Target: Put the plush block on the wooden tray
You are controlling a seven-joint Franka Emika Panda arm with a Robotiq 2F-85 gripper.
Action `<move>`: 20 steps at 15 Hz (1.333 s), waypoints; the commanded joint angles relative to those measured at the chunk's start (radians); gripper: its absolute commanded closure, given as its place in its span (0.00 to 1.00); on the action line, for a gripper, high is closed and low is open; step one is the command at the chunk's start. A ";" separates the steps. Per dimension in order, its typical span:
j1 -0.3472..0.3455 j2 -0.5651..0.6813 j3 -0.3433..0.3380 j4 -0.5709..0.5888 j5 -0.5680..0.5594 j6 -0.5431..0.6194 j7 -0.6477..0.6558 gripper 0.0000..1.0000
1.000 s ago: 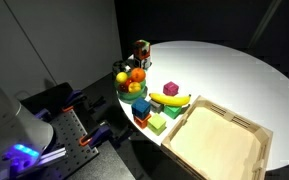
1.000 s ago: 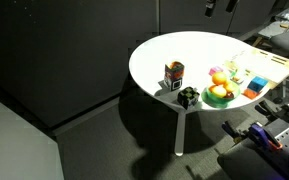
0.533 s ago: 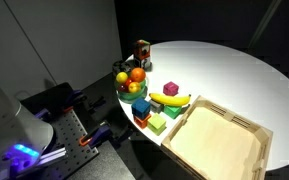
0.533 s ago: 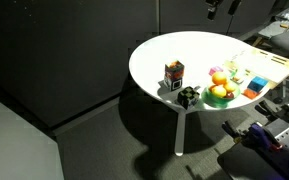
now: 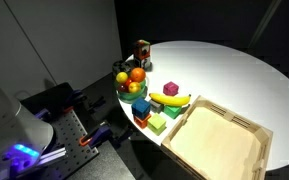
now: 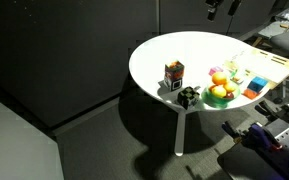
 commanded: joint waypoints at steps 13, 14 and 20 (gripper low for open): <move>-0.013 0.144 -0.047 0.049 -0.009 0.062 0.029 0.00; -0.012 0.157 -0.047 0.057 -0.012 0.075 0.034 0.00; 0.001 0.266 -0.039 0.149 -0.037 0.069 0.069 0.00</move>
